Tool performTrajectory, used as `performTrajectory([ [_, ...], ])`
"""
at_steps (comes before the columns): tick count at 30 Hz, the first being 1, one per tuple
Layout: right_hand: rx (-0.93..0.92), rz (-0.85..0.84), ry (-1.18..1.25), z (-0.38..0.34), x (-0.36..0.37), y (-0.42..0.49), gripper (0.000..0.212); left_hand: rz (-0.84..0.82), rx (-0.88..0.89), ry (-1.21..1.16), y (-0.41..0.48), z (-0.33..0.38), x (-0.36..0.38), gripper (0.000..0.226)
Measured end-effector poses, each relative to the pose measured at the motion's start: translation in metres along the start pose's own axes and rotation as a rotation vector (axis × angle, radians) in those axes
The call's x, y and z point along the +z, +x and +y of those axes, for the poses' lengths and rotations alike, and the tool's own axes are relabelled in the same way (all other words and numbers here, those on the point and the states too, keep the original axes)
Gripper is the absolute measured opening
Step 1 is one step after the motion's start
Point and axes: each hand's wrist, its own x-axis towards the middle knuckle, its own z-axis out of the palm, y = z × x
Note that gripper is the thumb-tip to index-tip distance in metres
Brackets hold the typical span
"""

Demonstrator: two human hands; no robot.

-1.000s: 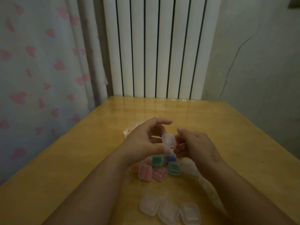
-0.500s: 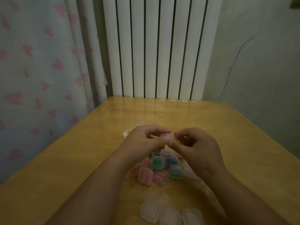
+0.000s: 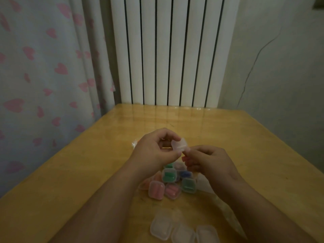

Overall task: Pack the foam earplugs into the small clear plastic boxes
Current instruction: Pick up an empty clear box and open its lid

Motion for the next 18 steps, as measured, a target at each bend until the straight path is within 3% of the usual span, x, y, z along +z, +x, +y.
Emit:
performTrajectory([
  [10,-0.086,0.063,-0.121,0.0007,0.0050,-0.0018,0.019,0.063,0.193,0.342,-0.0044,-0.0004,0.0016,0.023],
  [13,-0.141,0.075,-0.223,0.0000,0.0050,-0.0033,0.019,0.080,0.187,0.352,-0.0035,-0.0027,0.0022,0.022],
  [18,-0.099,0.045,-0.110,-0.0020,0.0043,-0.0039,0.016,0.098,0.231,0.332,-0.0025,-0.0042,0.0029,0.022],
])
